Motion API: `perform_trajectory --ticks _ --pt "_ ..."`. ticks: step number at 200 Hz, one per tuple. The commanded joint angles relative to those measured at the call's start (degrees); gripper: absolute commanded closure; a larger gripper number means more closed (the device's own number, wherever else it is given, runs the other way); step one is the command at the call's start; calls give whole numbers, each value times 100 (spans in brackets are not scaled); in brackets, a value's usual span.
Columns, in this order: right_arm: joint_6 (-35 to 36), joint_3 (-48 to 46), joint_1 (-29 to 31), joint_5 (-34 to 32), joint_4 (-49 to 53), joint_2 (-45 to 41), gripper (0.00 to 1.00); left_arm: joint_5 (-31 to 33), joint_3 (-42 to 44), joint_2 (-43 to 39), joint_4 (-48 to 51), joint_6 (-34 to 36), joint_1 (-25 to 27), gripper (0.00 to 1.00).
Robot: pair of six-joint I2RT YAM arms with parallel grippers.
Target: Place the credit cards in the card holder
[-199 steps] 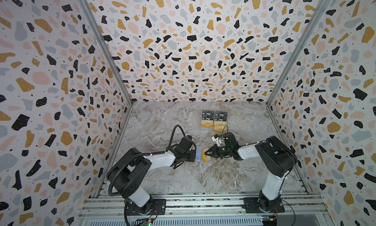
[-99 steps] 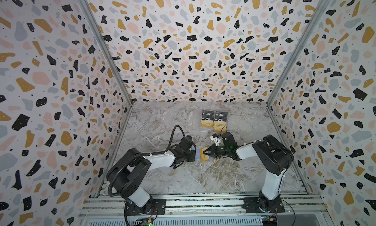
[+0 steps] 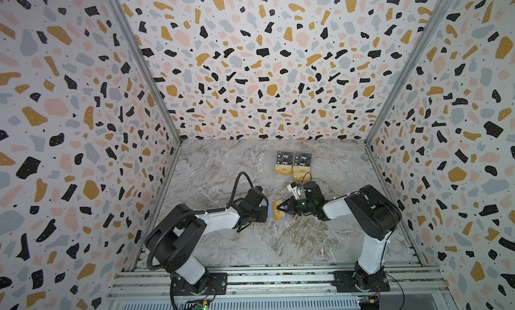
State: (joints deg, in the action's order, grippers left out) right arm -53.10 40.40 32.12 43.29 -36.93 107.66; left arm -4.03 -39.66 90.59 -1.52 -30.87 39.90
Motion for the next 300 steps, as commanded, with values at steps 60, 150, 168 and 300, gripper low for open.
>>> perform_trajectory --ticks 60,150,168,300 --pt "-181 -11 63 152 -530 273 100 -81 63 -120 132 -9 -12 100" --pt "-153 -25 62 187 -911 333 100 -146 63 -122 140 -2 -17 100" --pt "-126 -12 79 194 -911 328 100 -157 48 -103 143 1 -17 100" --pt "-481 -282 84 182 -1569 518 100 -36 -138 -103 494 226 -44 100"
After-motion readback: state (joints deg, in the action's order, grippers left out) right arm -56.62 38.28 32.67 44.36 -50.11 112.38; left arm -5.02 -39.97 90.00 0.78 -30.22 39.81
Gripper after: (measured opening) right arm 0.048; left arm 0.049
